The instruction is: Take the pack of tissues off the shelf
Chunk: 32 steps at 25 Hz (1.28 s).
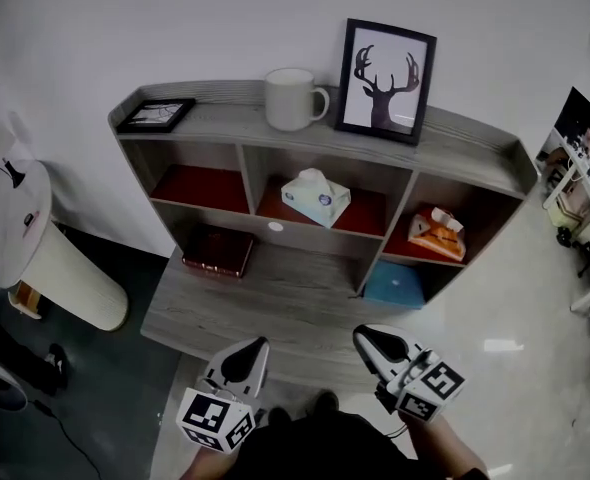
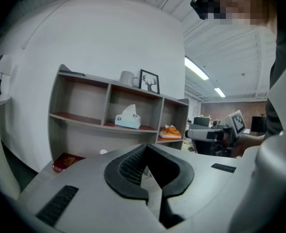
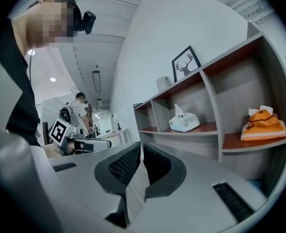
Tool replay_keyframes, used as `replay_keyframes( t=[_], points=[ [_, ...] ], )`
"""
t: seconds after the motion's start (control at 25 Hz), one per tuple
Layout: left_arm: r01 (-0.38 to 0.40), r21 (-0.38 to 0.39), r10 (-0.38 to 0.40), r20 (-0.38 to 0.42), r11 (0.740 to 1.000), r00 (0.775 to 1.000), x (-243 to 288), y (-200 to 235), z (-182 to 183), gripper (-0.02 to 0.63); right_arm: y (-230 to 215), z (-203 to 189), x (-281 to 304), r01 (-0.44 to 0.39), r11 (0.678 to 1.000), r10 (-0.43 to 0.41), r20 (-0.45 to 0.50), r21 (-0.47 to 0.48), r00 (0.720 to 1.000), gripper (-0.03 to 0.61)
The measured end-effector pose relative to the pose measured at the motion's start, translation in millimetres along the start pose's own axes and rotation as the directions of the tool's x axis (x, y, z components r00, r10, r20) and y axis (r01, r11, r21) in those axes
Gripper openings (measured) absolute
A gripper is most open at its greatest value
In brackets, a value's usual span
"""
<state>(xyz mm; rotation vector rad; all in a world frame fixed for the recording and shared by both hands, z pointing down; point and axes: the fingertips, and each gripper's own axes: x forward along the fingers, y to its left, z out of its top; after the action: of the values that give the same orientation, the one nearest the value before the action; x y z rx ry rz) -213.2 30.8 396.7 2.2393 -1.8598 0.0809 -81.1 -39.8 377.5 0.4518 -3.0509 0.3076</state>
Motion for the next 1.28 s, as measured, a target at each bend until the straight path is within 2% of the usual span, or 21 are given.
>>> replay_keyframes(
  t=[0.28, 0.48, 1.08, 1.28],
  points=[
    [0.002, 0.045, -0.002, 0.001, 0.999, 1.000, 43, -6, 21, 0.011, -45, 7, 9, -0.026, 0.999, 0.026, -0.024, -0.027, 0.999, 0.020],
    [0.011, 0.039, -0.011, -0.001, 0.999, 1.000, 63, 9, 25, 0.012, -61, 17, 38, -0.029, 0.999, 0.028, -0.038, -0.038, 0.999, 0.020],
    [0.066, 0.045, -0.066, 0.016, 0.997, 0.998, 92, 69, 45, 0.011, -104, 49, 134, 0.055, 0.995, -0.060, -0.060, -0.083, 0.996, 0.026],
    [0.083, 0.035, -0.083, 0.007, 0.996, 0.997, 99, 79, 45, 0.012, -118, 49, 156, 0.083, 0.993, -0.091, -0.086, -0.088, 0.992, 0.118]
  ],
)
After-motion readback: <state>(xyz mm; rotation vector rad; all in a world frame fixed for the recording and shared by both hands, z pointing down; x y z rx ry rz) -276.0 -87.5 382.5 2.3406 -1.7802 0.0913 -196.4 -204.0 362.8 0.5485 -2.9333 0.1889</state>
